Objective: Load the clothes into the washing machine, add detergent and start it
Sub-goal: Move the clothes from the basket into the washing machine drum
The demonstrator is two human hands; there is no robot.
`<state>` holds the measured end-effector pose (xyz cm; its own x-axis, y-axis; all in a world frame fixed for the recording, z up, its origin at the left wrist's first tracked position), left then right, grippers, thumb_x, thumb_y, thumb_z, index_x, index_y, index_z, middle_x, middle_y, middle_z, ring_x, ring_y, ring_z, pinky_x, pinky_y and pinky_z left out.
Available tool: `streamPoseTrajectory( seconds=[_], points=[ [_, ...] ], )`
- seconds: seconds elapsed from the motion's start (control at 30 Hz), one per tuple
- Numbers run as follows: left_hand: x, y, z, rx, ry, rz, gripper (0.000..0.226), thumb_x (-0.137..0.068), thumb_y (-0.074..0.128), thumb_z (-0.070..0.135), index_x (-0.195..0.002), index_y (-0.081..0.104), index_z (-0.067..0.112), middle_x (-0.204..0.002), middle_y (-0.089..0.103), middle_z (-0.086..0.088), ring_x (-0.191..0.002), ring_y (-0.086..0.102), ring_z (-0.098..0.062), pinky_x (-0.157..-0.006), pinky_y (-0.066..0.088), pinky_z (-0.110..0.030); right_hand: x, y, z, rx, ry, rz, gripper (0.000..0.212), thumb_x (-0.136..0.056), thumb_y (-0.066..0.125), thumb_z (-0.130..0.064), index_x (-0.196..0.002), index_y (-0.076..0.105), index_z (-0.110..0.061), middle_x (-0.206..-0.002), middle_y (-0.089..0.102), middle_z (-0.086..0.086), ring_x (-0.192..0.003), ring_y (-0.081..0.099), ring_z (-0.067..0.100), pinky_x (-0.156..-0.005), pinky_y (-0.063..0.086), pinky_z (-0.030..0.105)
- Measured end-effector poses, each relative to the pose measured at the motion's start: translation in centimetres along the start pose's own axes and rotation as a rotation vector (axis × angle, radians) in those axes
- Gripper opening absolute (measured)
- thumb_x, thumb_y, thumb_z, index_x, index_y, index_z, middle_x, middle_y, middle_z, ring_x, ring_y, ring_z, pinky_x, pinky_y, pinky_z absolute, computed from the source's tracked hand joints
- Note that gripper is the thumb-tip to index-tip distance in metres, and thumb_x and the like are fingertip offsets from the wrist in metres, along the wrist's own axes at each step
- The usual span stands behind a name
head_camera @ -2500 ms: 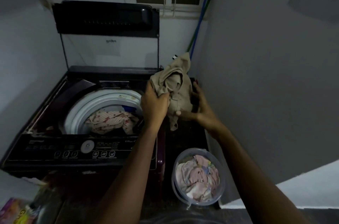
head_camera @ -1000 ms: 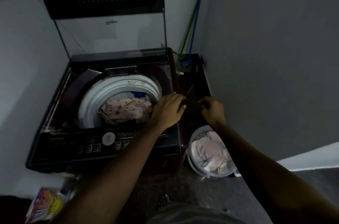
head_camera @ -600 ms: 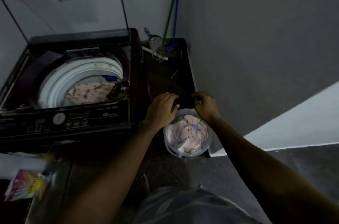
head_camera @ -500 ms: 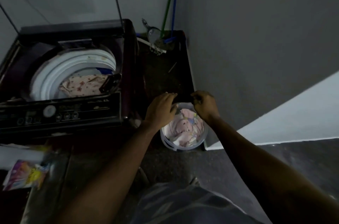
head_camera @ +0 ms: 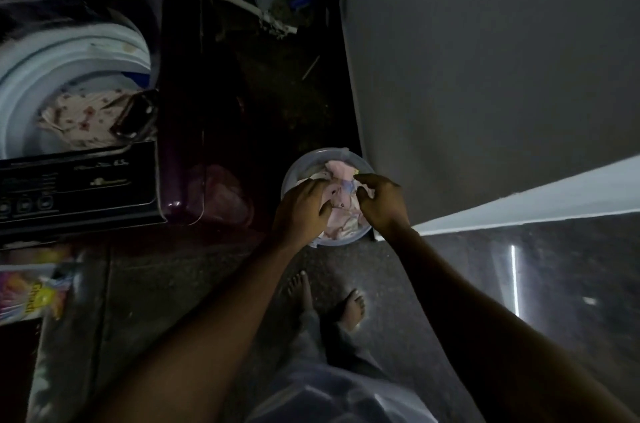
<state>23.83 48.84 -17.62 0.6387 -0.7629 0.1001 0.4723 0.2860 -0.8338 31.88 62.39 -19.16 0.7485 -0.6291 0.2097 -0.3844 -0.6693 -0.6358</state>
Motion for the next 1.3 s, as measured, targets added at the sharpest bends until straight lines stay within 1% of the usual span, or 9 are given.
streamPoseTrajectory(
  seconds=[0.1, 0.33, 0.47, 0.77, 0.87, 0.97, 1.03, 1.13, 1.3],
  points=[
    [-1.2, 3.3, -2.2, -0.021, -0.003, -0.035, 0.044, -0.089, 0.066, 0.022, -0.129, 0.058, 0.004, -0.124, 0.064, -0.016, -0.117, 0.058, -0.033, -0.097, 0.047, -0.043, -1.2, 2.2, 3.5, 0.036, 0.049, 0.006, 0.027, -0.087, 0.059, -0.014, -0.111, 0.071, -0.016, -0.110, 0.071, 0.006, -0.101, 0.065, 0.021, -0.082, 0.042, 0.018],
    [-5.0, 12.2, -8.6, 0.015, -0.042, -0.019, 0.044, -0.089, 0.067, 0.018, -0.127, 0.059, 0.000, -0.123, 0.063, -0.020, -0.117, 0.059, -0.036, -0.097, 0.047, -0.044, -4.2, 9.7, 13.6, 0.093, 0.116, -0.051, 0.023, -0.086, 0.062, -0.013, -0.107, 0.072, -0.017, -0.111, 0.069, 0.004, -0.099, 0.065, 0.019, -0.082, 0.042, 0.017],
    [-7.6, 19.0, -13.5, 0.013, -0.066, -0.024, 0.043, -0.087, 0.069, 0.019, -0.125, 0.061, 0.001, -0.119, 0.066, -0.020, -0.113, 0.061, -0.037, -0.094, 0.048, -0.043, -7.4, 14.4, 19.2, 0.156, 0.076, -0.066, 0.022, -0.088, 0.061, -0.013, -0.108, 0.071, -0.014, -0.110, 0.068, 0.007, -0.099, 0.064, 0.023, -0.085, 0.046, 0.028],
    [-9.8, 30.3, -21.4, 0.029, -0.192, -0.113, 0.056, -0.095, 0.058, 0.038, -0.140, 0.047, 0.007, -0.137, 0.054, -0.014, -0.129, 0.048, -0.030, -0.104, 0.038, -0.038, -14.4, 22.6, 27.8, 0.236, 0.060, -0.104, 0.027, -0.092, 0.056, -0.018, -0.116, 0.065, -0.010, -0.121, 0.062, 0.009, -0.115, 0.056, 0.025, -0.098, 0.042, 0.032],
    [-9.2, 32.1, -23.6, 0.001, -0.237, -0.141, 0.061, -0.097, 0.053, 0.043, -0.145, 0.041, 0.008, -0.142, 0.049, -0.013, -0.131, 0.045, -0.029, -0.104, 0.038, -0.039, -16.3, 24.8, 28.6, 0.235, 0.025, -0.104, 0.039, -0.090, 0.059, -0.018, -0.128, 0.056, -0.010, -0.131, 0.054, 0.011, -0.123, 0.050, 0.027, -0.105, 0.039, 0.035],
    [-10.8, 34.8, -25.0, 0.063, -0.300, -0.222, 0.058, -0.097, 0.055, 0.037, -0.146, 0.038, 0.011, -0.145, 0.045, -0.009, -0.133, 0.043, -0.027, -0.106, 0.038, -0.040, -17.6, 27.8, 30.3, 0.409, 0.044, -0.294, 0.061, -0.092, 0.058, -0.031, -0.146, 0.033, -0.015, -0.150, 0.035, 0.009, -0.139, 0.031, 0.026, -0.114, 0.024, 0.037],
    [-12.4, 36.3, -25.1, 0.094, -0.311, -0.331, 0.051, -0.099, 0.052, 0.032, -0.146, 0.038, 0.020, -0.146, 0.042, -0.002, -0.137, 0.040, -0.022, -0.110, 0.036, -0.036, -18.4, 27.8, 30.6, 0.453, 0.072, -0.276, 0.052, -0.094, 0.051, -0.030, -0.144, 0.040, -0.020, -0.149, 0.040, 0.004, -0.137, 0.036, 0.026, -0.112, 0.029, 0.036],
    [-10.1, 34.8, -25.4, 0.149, -0.375, -0.277, 0.063, -0.095, 0.057, 0.038, -0.148, 0.034, 0.014, -0.148, 0.042, -0.006, -0.135, 0.041, -0.025, -0.108, 0.037, -0.039, -18.9, 26.2, 30.2, 0.384, 0.161, -0.178, 0.038, -0.095, 0.043, -0.027, -0.130, 0.056, -0.030, -0.137, 0.054, -0.003, -0.126, 0.050, 0.023, -0.105, 0.039, 0.033],
    [-7.6, 32.6, -24.2, 0.225, -0.430, -0.273, 0.081, -0.089, 0.067, 0.038, -0.153, 0.023, 0.014, -0.152, 0.035, -0.010, -0.137, 0.038, -0.029, -0.107, 0.037, -0.041, -16.4, 22.9, 29.6, 0.315, 0.229, -0.147, 0.034, -0.098, 0.043, -0.023, -0.125, 0.061, -0.012, -0.128, 0.060, 0.014, -0.121, 0.053, 0.029, -0.101, 0.037, 0.033]
  ],
)
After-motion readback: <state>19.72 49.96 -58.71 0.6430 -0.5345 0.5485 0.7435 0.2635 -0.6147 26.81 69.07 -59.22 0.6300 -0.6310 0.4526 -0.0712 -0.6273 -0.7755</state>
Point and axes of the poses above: each hand's wrist, its own x-axis away from the middle knuckle, its own y-axis out of the palm, z = x × y, the point moved 10 cm from there along -x, towards the middle knuckle
